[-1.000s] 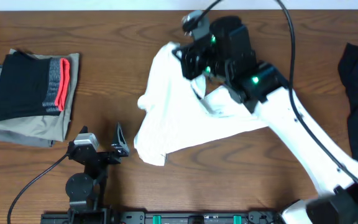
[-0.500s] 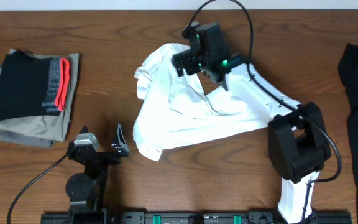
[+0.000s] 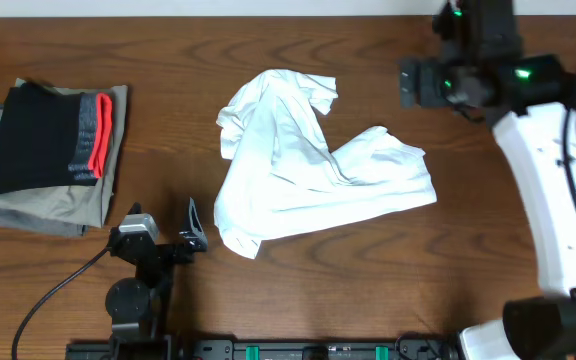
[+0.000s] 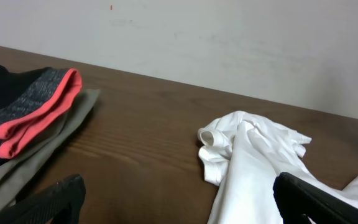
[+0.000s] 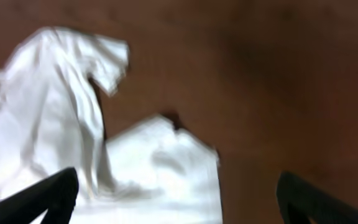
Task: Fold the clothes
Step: 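Withdraw the right gripper and move the left gripper to the shirt's left edge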
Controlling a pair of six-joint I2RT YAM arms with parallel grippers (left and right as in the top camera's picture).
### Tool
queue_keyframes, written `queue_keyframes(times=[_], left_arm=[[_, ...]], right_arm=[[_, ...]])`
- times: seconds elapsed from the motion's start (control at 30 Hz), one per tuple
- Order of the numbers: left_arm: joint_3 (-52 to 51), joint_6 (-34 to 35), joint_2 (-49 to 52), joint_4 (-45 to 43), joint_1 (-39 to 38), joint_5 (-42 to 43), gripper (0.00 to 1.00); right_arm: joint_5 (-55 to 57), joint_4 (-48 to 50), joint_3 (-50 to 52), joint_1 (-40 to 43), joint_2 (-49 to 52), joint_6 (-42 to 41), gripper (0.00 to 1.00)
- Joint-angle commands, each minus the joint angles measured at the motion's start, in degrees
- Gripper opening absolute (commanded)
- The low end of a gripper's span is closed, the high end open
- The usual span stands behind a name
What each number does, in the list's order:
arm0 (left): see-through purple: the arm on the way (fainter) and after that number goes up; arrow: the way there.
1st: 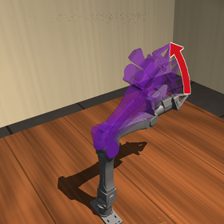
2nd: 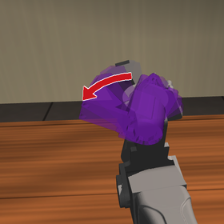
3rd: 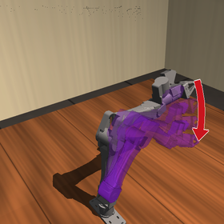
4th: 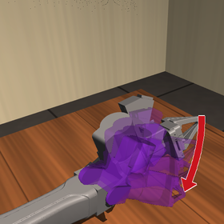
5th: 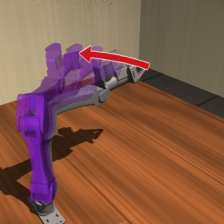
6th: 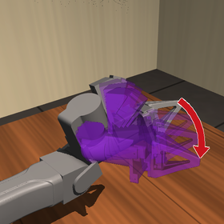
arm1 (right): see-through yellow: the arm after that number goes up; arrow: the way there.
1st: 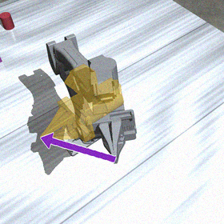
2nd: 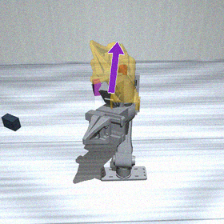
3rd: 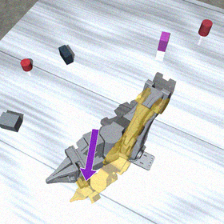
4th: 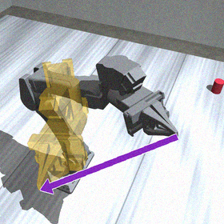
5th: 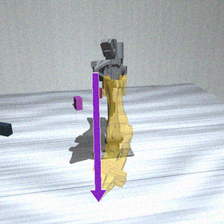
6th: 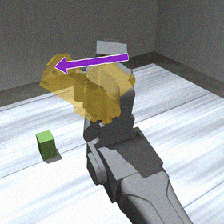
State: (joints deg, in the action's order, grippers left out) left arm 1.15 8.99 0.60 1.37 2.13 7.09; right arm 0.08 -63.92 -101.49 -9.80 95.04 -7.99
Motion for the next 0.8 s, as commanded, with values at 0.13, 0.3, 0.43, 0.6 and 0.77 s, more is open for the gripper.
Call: queue_keyframes(times=[0.13,0.3,0.43,0.6,0.77], left_arm=[[-0.9,-1.0,-0.3,2.1,-0.2,-0.9,0.98],[-0.9,-1.0,-0.3,2.1,-0.2,-0.9,0.98],[-0.9,-0.5,-0.3,1.7,-0.2,1.9,0.98],[-0.8,1.5,-0.3,-10.9,-0.2,17.3,0.98],[3.7,6.1,1.9,-7.6,-0.2,20.9,0.98]], right_arm=[[0.7,-8.9,1.7,2.4,1.0,-9.8,0.98],[6.0,-10.6,4.7,4.0,0.9,-16.8,0.99],[5.9,-9.9,7.7,5.6,0.9,-16.9,0.99],[5.9,-8.5,12.6,6.6,1.0,-16.1,0.99],[6.0,-6.0,17.4,6.6,1.0,-16.2,0.99]])
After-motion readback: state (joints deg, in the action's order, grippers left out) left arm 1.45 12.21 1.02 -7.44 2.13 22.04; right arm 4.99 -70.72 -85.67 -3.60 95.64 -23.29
